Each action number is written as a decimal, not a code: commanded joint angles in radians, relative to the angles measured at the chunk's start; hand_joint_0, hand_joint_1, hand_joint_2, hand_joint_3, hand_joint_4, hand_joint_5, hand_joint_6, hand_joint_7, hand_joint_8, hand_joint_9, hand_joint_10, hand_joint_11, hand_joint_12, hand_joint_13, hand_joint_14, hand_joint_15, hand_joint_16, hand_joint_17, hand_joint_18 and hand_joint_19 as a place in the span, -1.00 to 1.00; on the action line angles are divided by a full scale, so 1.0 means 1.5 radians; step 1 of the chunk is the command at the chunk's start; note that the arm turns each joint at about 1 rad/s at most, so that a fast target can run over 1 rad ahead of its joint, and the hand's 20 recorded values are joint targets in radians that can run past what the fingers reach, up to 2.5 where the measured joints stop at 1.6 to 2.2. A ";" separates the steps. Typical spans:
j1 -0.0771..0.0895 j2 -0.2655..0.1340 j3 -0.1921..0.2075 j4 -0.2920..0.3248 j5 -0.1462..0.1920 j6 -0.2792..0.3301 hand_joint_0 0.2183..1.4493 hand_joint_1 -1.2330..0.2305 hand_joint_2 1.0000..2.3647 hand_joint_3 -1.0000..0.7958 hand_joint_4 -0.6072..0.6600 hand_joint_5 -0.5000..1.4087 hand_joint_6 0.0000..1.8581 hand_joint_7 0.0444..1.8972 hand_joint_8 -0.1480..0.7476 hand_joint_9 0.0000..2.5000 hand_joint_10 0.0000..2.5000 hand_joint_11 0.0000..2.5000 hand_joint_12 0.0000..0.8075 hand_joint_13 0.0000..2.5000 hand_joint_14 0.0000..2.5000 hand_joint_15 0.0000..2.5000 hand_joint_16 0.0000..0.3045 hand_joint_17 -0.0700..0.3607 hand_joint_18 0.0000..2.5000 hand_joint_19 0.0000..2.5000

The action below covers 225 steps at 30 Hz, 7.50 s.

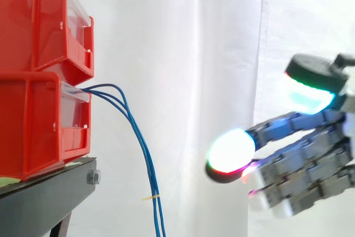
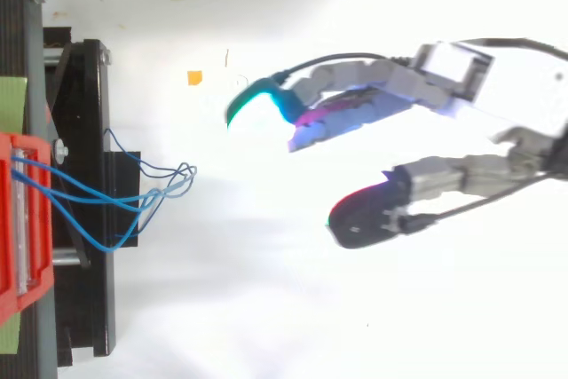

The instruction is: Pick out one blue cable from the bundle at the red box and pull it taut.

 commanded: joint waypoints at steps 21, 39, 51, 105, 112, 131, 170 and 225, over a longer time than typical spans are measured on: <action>-0.043 -0.174 0.132 0.103 -0.028 -0.032 -0.53 -0.07 -1.00 -0.44 0.15 -0.64 -0.46 -0.36 -0.16 -0.34 -1.00 -0.93 -0.14 -0.48 -0.99 -0.84 -0.68 -0.17 -0.59 -0.67; -0.051 -0.229 0.193 0.178 -0.103 -0.017 -0.57 -0.10 -1.00 -0.44 0.20 -0.63 -0.46 -0.26 -0.10 -0.34 -1.00 -0.87 -0.09 -0.45 -0.99 -0.79 -0.67 -0.14 -0.57 -0.64; -0.058 -0.255 0.193 0.231 -0.188 -0.067 -0.58 -0.12 -1.00 -0.44 0.23 -0.63 -0.46 -0.22 -0.09 -0.33 -1.00 -0.85 -0.08 -0.42 -0.99 -0.77 -0.66 -0.13 -0.54 -0.63; -0.085 -0.254 0.193 0.271 -0.294 -0.091 -0.38 -0.19 -0.99 -0.33 0.09 -0.59 -0.46 0.14 -0.11 -0.26 -0.99 -0.74 -0.15 -0.29 -0.99 -0.64 -0.69 -0.19 -0.44 -0.50; -0.088 -0.255 0.193 0.274 -0.294 -0.090 -0.37 -0.15 -0.99 -0.35 0.07 -0.58 -0.46 0.20 -0.11 -0.24 -0.99 -0.72 -0.15 -0.27 -0.99 -0.64 -0.70 -0.19 -0.43 -0.50; -0.091 -0.255 0.192 0.274 -0.294 -0.090 -0.43 -0.11 -0.99 -0.39 0.04 -0.62 -0.20 -0.10 -0.08 -0.21 -0.99 -0.65 -0.11 -0.25 -0.99 -0.62 -0.68 -0.17 -0.40 -0.49; -0.097 -0.254 0.192 0.259 -0.296 -0.023 -0.38 -0.08 -0.94 0.15 0.20 -0.63 0.02 -0.20 0.13 -0.16 -0.99 -0.53 0.09 -0.18 -0.99 -0.61 -0.56 0.02 -0.26 -0.54; -0.109 -0.155 0.264 -0.123 -0.278 0.032 -0.20 -0.36 -0.98 -0.20 -0.11 -0.64 0.04 -0.02 -0.02 -0.13 -0.99 -0.43 -0.10 -0.17 -0.98 -0.55 -0.67 -0.15 -0.29 -0.50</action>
